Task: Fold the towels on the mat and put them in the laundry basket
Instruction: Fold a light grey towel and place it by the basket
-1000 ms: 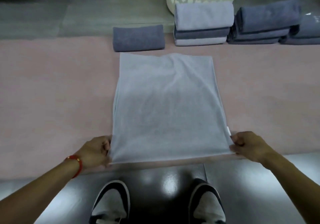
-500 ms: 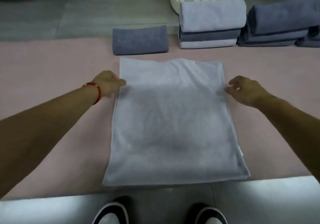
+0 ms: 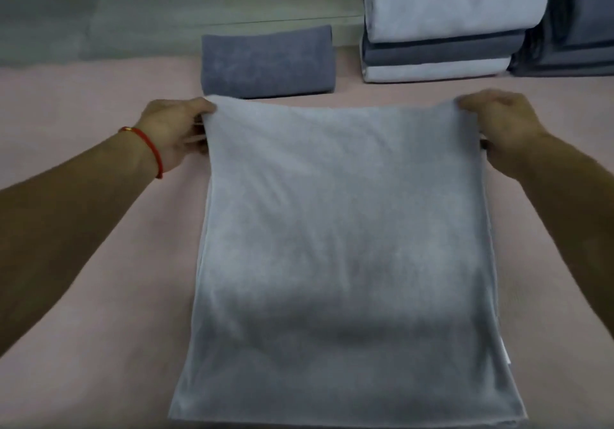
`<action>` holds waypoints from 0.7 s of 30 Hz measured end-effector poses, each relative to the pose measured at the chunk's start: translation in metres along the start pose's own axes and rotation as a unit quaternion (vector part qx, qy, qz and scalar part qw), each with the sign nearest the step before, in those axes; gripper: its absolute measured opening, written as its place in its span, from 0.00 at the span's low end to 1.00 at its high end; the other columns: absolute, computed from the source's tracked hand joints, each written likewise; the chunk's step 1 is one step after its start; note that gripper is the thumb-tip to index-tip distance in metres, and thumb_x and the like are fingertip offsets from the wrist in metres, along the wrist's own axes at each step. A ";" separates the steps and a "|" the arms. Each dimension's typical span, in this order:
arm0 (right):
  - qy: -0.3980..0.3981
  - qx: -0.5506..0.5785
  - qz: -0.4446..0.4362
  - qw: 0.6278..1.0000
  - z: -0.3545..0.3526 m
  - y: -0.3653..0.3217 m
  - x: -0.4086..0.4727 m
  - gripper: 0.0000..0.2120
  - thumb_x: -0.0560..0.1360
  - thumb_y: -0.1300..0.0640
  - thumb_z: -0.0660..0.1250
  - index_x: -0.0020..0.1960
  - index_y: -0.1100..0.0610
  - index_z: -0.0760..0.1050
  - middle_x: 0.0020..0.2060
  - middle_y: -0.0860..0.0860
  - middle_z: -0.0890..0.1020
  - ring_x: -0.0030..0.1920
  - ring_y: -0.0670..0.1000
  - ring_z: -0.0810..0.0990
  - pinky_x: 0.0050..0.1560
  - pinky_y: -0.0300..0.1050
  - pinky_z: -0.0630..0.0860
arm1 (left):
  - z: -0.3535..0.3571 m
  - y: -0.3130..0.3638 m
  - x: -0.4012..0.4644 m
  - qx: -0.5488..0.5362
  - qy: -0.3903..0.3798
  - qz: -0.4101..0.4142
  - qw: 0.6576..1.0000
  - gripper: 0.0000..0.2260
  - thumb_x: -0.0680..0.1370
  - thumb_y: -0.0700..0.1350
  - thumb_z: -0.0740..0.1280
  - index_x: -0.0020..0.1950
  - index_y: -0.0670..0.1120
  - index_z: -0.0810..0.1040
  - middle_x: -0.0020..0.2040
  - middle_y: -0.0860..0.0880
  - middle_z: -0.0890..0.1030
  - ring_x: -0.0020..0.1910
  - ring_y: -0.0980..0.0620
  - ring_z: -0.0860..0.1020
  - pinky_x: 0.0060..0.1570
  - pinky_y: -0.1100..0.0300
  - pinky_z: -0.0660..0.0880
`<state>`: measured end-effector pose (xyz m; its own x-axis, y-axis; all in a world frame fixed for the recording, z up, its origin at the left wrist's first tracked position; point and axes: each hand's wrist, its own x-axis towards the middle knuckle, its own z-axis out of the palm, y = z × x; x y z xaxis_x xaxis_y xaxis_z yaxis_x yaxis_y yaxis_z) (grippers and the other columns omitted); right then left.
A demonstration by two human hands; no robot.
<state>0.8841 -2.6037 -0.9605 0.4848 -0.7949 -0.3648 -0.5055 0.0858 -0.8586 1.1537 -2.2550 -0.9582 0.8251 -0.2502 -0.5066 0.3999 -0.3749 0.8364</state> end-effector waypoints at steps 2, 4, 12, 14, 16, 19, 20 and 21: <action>-0.037 0.093 -0.030 0.995 -0.013 0.001 -0.005 0.04 0.78 0.51 0.70 0.47 0.51 0.79 0.48 0.48 0.85 0.48 0.49 0.83 0.45 0.46 0.79 | -0.012 -0.002 -0.001 -0.063 -0.016 0.022 0.998 0.07 0.77 0.42 0.72 0.54 0.42 0.82 0.47 0.47 0.86 0.42 0.51 0.85 0.42 0.57 0.82; -0.066 0.111 -0.063 0.990 -0.020 0.002 -0.011 0.04 0.79 0.53 0.69 0.46 0.48 0.79 0.49 0.47 0.85 0.47 0.48 0.84 0.45 0.47 0.80 | -0.020 -0.009 0.002 -0.067 -0.020 0.024 0.997 0.07 0.77 0.40 0.72 0.54 0.40 0.83 0.50 0.45 0.87 0.48 0.49 0.85 0.48 0.55 0.82; -0.046 0.025 0.008 0.999 0.001 0.003 -0.004 0.17 0.77 0.48 0.73 0.58 0.61 0.82 0.47 0.54 0.86 0.50 0.55 0.86 0.47 0.47 0.83 | -0.013 -0.002 0.019 0.043 -0.020 -0.022 0.999 0.19 0.74 0.50 0.76 0.59 0.41 0.82 0.53 0.46 0.85 0.51 0.48 0.84 0.55 0.50 0.81; -0.028 -0.004 0.031 0.999 0.008 0.000 0.004 0.20 0.77 0.47 0.73 0.58 0.62 0.81 0.47 0.54 0.85 0.48 0.55 0.85 0.41 0.46 0.82 | -0.009 0.001 0.023 0.064 -0.020 -0.019 0.998 0.17 0.76 0.49 0.74 0.60 0.40 0.81 0.53 0.45 0.85 0.50 0.47 0.84 0.52 0.51 0.81; -0.016 -0.032 0.041 0.999 0.012 -0.003 0.013 0.20 0.76 0.47 0.74 0.57 0.63 0.81 0.48 0.57 0.85 0.49 0.57 0.85 0.44 0.51 0.84 | -0.006 0.001 0.029 0.075 0.000 -0.012 0.997 0.14 0.77 0.45 0.73 0.59 0.38 0.81 0.52 0.44 0.85 0.48 0.47 0.85 0.47 0.52 0.82; -0.017 -0.066 0.026 0.997 0.018 -0.010 0.021 0.18 0.75 0.49 0.76 0.53 0.64 0.81 0.47 0.58 0.85 0.46 0.59 0.84 0.49 0.53 0.84 | -0.008 -0.004 0.035 0.059 0.025 -0.014 0.998 0.13 0.77 0.43 0.74 0.57 0.37 0.81 0.52 0.42 0.85 0.45 0.46 0.85 0.43 0.52 0.82; -0.021 -0.069 0.023 0.997 0.020 -0.012 0.023 0.15 0.75 0.51 0.76 0.50 0.63 0.81 0.45 0.58 0.84 0.44 0.58 0.83 0.47 0.51 0.83 | -0.010 -0.006 0.035 0.048 0.027 -0.015 0.998 0.13 0.76 0.42 0.74 0.58 0.37 0.81 0.52 0.42 0.85 0.47 0.45 0.85 0.44 0.52 0.82; -0.023 -0.064 0.026 0.997 0.021 -0.013 0.026 0.12 0.75 0.53 0.76 0.46 0.62 0.80 0.43 0.57 0.83 0.42 0.56 0.81 0.45 0.48 0.81 | -0.013 -0.009 0.036 0.034 0.027 -0.013 0.999 0.13 0.76 0.41 0.74 0.58 0.37 0.81 0.52 0.42 0.85 0.48 0.45 0.85 0.45 0.53 0.82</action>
<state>0.9184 -2.6125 -0.9659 0.4864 -0.7627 -0.4261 -0.6157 0.0468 -0.7866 1.1847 -2.2494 -0.9813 0.8358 -0.1912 -0.5147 0.3951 -0.4417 0.8055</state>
